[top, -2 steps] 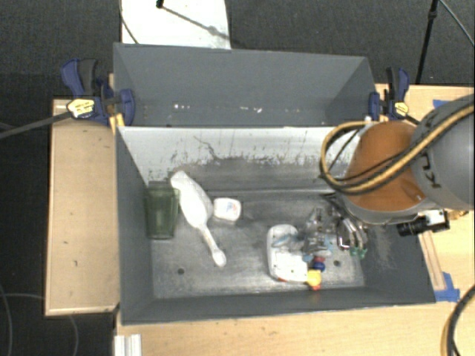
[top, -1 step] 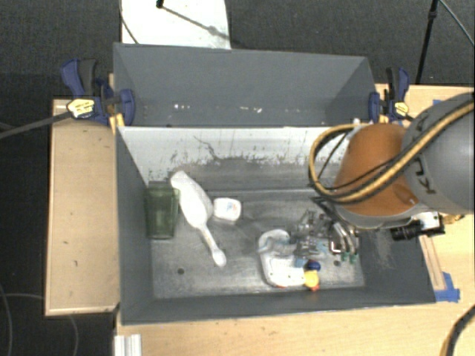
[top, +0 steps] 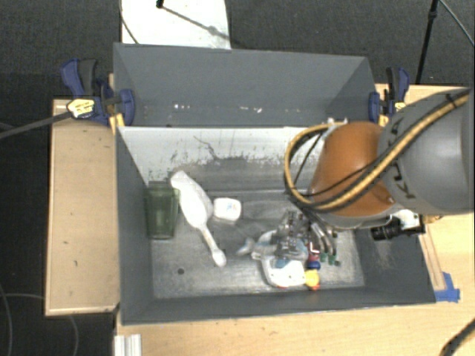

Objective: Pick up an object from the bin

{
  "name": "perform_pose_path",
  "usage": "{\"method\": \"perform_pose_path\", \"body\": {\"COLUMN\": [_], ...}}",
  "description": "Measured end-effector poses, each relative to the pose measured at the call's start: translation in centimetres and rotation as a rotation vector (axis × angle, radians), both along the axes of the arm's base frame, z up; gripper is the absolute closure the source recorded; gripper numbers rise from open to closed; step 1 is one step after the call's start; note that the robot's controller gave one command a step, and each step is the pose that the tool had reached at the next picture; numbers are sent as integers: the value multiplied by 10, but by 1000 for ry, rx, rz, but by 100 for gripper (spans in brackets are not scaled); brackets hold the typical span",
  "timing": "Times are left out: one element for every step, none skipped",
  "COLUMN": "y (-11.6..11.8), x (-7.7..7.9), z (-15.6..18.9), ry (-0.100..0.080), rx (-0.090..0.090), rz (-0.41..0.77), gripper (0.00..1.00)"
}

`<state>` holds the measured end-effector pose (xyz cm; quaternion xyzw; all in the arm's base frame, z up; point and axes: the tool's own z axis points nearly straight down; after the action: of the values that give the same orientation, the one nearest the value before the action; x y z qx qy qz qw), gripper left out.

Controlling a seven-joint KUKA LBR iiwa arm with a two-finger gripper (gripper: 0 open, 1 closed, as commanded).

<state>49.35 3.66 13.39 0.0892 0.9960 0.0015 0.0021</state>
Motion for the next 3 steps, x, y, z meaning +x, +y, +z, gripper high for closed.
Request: {"method": "perform_pose_path", "body": {"y": [-7, -5, 22], "x": [14, 15, 42], "z": [39, 52, 40], "ry": [11, -10, 6], "rx": [-2, -2, -3], "rz": [-12, -2, 15], "gripper": [100, 100, 100]}}
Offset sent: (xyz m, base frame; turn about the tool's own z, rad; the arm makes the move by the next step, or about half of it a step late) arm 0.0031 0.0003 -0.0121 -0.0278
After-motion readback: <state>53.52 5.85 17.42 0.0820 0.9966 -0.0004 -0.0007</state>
